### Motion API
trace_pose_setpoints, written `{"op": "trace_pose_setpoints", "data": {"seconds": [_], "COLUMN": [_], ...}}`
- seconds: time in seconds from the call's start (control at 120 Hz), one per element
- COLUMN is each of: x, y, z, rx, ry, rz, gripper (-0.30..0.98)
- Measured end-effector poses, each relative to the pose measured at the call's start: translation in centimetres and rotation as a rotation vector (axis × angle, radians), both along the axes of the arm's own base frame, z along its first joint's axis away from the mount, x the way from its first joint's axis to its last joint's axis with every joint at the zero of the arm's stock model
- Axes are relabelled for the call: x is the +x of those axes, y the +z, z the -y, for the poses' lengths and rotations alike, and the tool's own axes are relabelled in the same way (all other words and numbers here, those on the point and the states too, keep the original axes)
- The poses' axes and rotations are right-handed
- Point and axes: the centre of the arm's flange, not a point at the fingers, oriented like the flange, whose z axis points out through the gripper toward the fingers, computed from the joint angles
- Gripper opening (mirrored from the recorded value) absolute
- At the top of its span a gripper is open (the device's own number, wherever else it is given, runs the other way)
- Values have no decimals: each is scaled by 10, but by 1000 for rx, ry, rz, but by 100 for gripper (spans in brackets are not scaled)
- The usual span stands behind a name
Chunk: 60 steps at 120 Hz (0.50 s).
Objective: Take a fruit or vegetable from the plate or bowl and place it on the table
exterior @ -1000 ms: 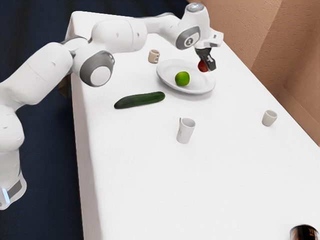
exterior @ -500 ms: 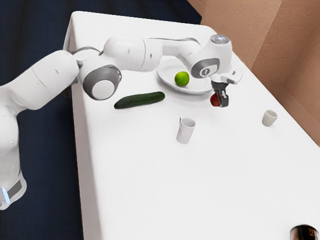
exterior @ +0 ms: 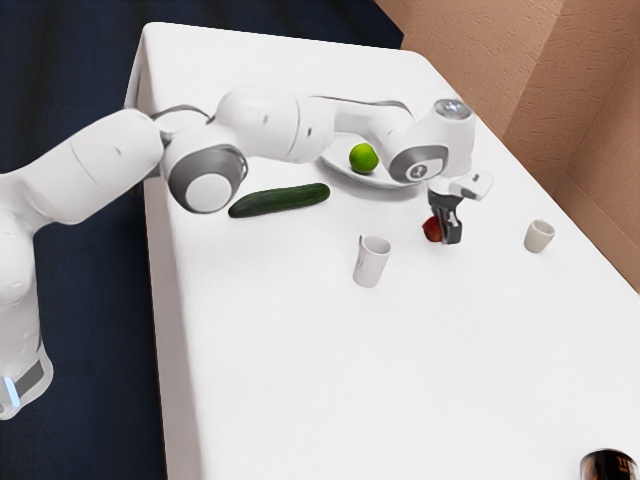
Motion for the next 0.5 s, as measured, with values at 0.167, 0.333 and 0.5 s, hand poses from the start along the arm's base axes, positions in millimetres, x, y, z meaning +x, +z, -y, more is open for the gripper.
{"op": "trace_pose_setpoints", "data": {"seconds": [0.167, 0.333, 0.5], "x": [0, -39, -146], "y": [-4, 138, 283], "z": [0, -8, 91], "rx": [-10, 26, -82], "ry": [13, 43, -65], "rz": [-5, 34, -140], "gripper": [56, 63, 66]}}
